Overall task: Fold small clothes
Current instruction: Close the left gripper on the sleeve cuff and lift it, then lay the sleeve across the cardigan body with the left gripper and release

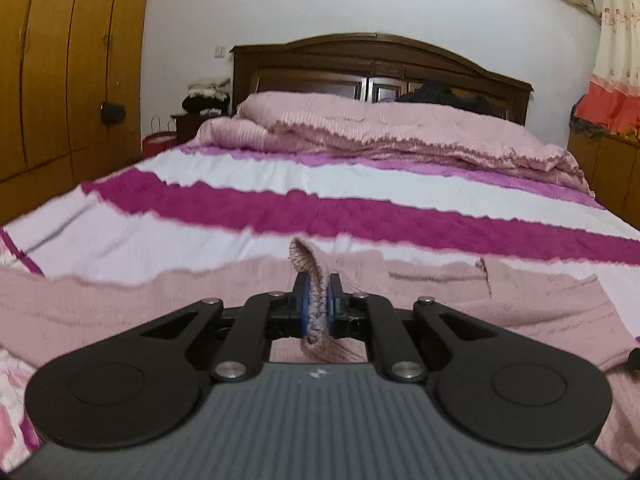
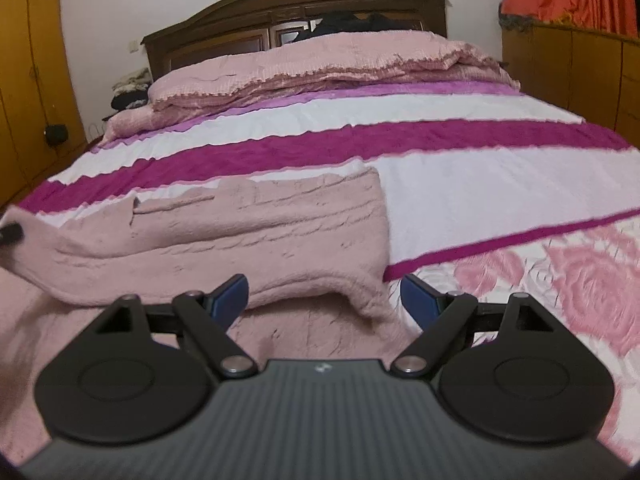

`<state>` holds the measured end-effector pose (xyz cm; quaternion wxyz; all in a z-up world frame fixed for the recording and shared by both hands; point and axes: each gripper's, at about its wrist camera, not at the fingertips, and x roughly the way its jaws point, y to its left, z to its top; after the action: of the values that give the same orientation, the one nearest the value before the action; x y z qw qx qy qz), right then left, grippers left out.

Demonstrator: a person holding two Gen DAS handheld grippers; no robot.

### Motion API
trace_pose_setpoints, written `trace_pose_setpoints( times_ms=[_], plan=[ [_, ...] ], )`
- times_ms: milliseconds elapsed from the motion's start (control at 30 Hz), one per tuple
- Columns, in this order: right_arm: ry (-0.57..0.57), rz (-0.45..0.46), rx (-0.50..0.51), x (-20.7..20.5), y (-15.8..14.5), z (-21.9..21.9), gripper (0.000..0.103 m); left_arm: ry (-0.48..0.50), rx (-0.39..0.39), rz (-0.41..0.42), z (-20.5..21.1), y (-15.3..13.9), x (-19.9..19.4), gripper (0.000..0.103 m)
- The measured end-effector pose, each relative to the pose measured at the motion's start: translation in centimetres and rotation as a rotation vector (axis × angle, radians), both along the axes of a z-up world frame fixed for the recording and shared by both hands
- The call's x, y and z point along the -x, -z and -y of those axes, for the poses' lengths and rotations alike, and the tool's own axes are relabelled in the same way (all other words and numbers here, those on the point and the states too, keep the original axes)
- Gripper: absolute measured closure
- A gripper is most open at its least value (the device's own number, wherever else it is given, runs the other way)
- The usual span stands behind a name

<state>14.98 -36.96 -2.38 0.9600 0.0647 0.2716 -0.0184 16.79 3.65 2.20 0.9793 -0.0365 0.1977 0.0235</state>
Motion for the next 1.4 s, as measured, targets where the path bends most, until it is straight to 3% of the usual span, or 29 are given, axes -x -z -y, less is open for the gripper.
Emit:
trace_pose_setpoints(
  times_ms=[167, 267, 467, 633, 733, 833, 867, 900, 967, 1067, 1167, 1233, 1400],
  plan=[
    [0.023, 0.007, -0.016, -1.3, -0.5, 1.1, 0.019, -0.027, 0.069, 0.026, -2.1, -2.8, -1.3, 0.094],
    [0.033, 0.005, -0.025, -2.9, -0.5, 1.8, 0.019, -0.064, 0.068, 0.008, -3.6, -3.4, -2.4, 0.094],
    [0.048, -0.027, 0.019, -7.6, 0.1, 3.8, 0.019, -0.116, 0.138, -0.126, -7.0, 1.1, -4.7, 0.094],
    [0.045, -0.135, -0.167, -12.7, 2.0, 6.2, 0.024, -0.124, 0.113, -0.212, -7.2, 4.8, -5.6, 0.094],
    [0.014, -0.147, -0.158, -14.4, 2.8, 5.9, 0.026, -0.114, 0.075, -0.195, -7.2, 5.1, -5.6, 0.094],
    [-0.038, -0.123, -0.222, -15.0, 2.9, 5.8, 0.026, -0.128, 0.110, -0.170, -7.9, 4.6, -5.5, 0.094],
    [-0.050, -0.118, -0.239, -15.1, 2.9, 5.8, 0.031, -0.129, 0.116, -0.161, -7.9, 4.4, -5.4, 0.094],
    [-0.070, -0.117, -0.255, -15.2, 2.9, 5.8, 0.055, -0.128, 0.111, -0.154, -7.7, 4.3, -5.3, 0.094],
    [-0.073, -0.101, -0.252, -15.2, 2.4, 5.7, 0.089, -0.123, 0.079, -0.154, -7.1, 4.2, -5.3, 0.094],
    [-0.058, -0.029, -0.153, -15.0, 1.4, 5.0, 0.089, -0.109, 0.014, -0.168, -6.3, 5.0, -5.5, 0.094],
    [-0.012, -0.046, -0.025, -15.8, 1.7, 4.2, 0.095, -0.101, -0.008, -0.207, -6.2, 6.4, -6.0, 0.093],
    [-0.015, -0.100, -0.037, -16.4, 2.6, 4.6, 0.095, -0.097, 0.000, -0.211, -6.5, 6.8, -6.2, 0.089],
    [0.021, -0.065, -0.167, -14.6, 1.6, 6.2, 0.093, -0.133, 0.064, -0.232, -8.2, 5.8, -6.0, 0.064]
  ],
)
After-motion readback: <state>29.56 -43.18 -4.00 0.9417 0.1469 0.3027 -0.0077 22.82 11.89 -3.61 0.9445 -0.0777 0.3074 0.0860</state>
